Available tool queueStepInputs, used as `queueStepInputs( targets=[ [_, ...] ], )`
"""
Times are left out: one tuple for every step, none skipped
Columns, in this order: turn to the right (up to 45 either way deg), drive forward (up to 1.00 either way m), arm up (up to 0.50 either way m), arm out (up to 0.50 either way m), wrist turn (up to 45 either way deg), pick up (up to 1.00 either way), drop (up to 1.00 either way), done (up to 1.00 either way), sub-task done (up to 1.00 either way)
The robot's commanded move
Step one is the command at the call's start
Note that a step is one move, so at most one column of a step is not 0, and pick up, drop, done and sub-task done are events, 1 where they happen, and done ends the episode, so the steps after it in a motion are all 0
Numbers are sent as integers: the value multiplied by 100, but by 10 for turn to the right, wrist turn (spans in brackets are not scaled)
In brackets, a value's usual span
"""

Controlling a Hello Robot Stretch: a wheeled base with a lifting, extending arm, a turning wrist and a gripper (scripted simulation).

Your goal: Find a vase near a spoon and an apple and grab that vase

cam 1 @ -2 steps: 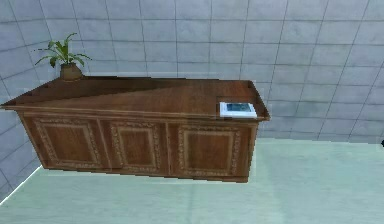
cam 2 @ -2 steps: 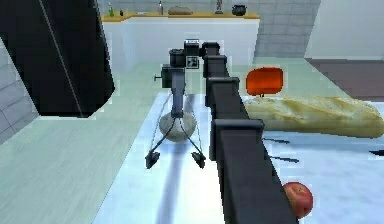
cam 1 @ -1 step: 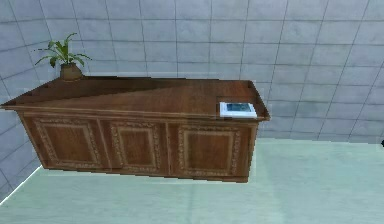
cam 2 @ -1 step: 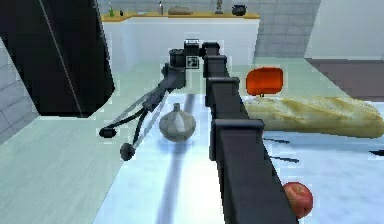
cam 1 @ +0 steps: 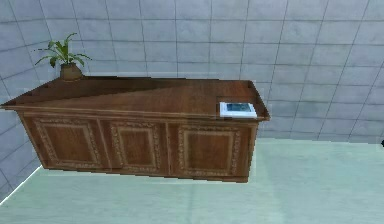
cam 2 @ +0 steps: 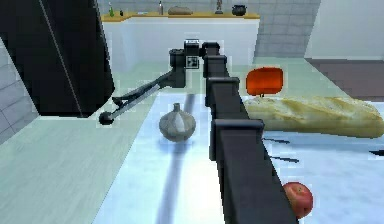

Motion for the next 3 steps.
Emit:
queueStepInputs(
  targets=[
    [0,0,0,0,450,0,0,0,0],
    [0,0,0,0,420,0,0,0,0],
    [0,0,-26,0,0,0,0,0,0]
  ],
)
